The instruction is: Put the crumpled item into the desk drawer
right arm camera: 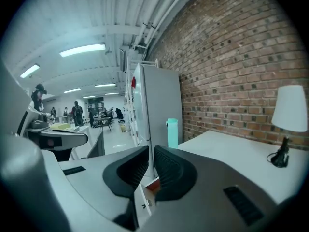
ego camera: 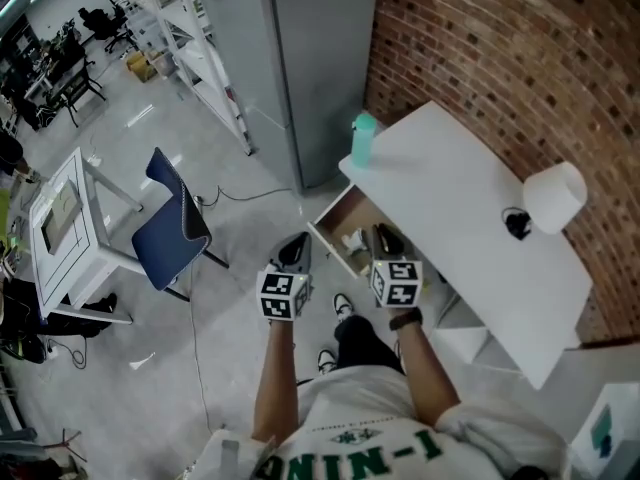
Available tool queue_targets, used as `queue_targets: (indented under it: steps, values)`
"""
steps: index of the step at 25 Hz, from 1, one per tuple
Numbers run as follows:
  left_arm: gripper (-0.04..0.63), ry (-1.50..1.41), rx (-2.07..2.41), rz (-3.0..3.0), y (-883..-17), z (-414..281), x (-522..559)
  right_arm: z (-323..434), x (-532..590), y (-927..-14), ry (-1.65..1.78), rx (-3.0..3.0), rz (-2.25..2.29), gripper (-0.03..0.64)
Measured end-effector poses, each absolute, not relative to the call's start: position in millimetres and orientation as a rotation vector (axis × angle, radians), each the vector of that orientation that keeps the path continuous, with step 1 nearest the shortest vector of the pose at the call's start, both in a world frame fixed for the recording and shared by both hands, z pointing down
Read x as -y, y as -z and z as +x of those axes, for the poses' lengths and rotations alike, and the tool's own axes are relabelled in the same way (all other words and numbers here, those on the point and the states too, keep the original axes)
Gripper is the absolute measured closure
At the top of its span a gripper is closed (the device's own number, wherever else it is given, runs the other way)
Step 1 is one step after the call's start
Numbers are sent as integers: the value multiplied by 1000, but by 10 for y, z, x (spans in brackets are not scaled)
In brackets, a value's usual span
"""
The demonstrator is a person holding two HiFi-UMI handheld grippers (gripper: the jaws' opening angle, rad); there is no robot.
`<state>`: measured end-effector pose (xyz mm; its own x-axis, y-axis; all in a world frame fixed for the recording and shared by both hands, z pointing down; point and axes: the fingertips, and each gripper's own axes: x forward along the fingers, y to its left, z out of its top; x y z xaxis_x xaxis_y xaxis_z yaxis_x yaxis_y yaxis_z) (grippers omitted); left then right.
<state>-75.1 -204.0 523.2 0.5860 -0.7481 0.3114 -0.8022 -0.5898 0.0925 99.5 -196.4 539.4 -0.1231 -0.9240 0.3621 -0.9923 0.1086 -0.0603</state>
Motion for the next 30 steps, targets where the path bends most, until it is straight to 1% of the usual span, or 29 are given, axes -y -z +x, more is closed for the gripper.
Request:
queue_targets:
  steps: [6, 10, 15, 22, 30]
  values:
    - [601, -265, 1368, 2656, -4630, -761, 1856, 937, 1762, -4789, -208, 2243, 1926, 593]
    - [601, -207, 1446, 2669, -4253, -810, 1769, 986, 1660, -4407, -139, 2288, 1970, 612]
    - [601, -146, 1537, 2691, -3863, -873, 1700, 928, 1576, -4091, -108, 2368, 1987, 614]
    - [601, -147, 1565, 2667, -3807, -870, 1694, 894, 1587, -4073, -133, 2386, 1970, 614]
    - [601, -124, 1640, 2639, -3869, -715, 2199, 1041, 2114, -4147, -142, 2414, 1904, 614]
